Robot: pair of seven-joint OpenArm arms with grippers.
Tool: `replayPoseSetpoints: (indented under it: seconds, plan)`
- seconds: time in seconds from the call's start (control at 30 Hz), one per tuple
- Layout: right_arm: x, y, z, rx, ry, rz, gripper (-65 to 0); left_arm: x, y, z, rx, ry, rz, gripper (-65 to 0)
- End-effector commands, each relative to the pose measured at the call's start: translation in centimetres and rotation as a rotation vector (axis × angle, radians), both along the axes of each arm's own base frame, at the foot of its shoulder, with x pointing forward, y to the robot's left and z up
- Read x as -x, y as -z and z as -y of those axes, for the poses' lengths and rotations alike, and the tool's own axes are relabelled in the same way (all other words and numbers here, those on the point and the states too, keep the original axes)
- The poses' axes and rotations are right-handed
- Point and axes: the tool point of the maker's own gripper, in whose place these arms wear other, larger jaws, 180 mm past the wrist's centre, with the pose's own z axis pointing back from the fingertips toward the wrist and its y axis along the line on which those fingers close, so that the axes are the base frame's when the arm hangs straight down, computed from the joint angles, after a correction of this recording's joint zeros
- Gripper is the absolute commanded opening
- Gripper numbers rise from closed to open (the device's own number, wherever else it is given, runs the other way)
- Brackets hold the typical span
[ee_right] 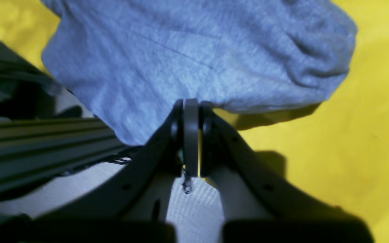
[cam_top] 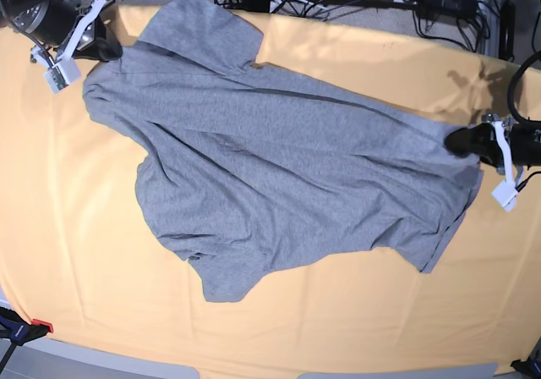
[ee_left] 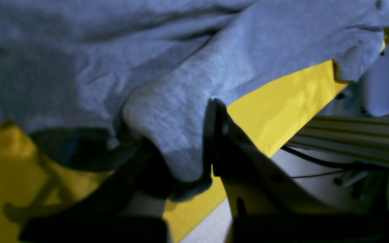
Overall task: Layout the t-shirt on the table in an organized manner, then fold the t-shirt properly
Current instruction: 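Lift the sleeve corner with the left gripper and pull it outward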
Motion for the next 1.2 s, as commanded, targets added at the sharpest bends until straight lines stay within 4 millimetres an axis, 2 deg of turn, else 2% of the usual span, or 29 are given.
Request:
replayPoseSetpoints:
  seconds: [0.0, 0.4, 0.67, 0.87, 1.03, 1.17]
  plan:
    - [-0.1, -1.0, -0.3, -0.002, -0.032, 0.032, -65.0, -0.7, -1.9, -0.1, -0.011, 0.012, 0.054, -65.0]
    - [1.1, -1.8, -1.0, -0.039, -0.108, 0.01, -65.0, 0.5, -4.9, 4.6, -0.051, 0.205, 0.186, -65.0]
    - [1.2, -1.9, -0.1, 0.009, -0.146, -0.006, -65.0, 5.9, -4.0, 8.6, -0.067, 0.411, 0.182, -65.0]
    - [3.1, -1.4, 1.0, 0.058, -0.193, -0.086, -65.0, 8.0, -4.0, 8.8, -0.116, 0.487, 0.16, -65.0]
    - [4.6, -1.4, 1.9, 0.115, -0.258, -0.149, -65.0, 8.3, -4.8, 7.3, -0.213, 0.532, 0.15, -65.0]
    - [5.6, -1.6, 1.6, 0.128, -0.291, -0.174, -65.0, 8.5, -5.4, 6.6, -0.271, 0.547, 0.134, -65.0]
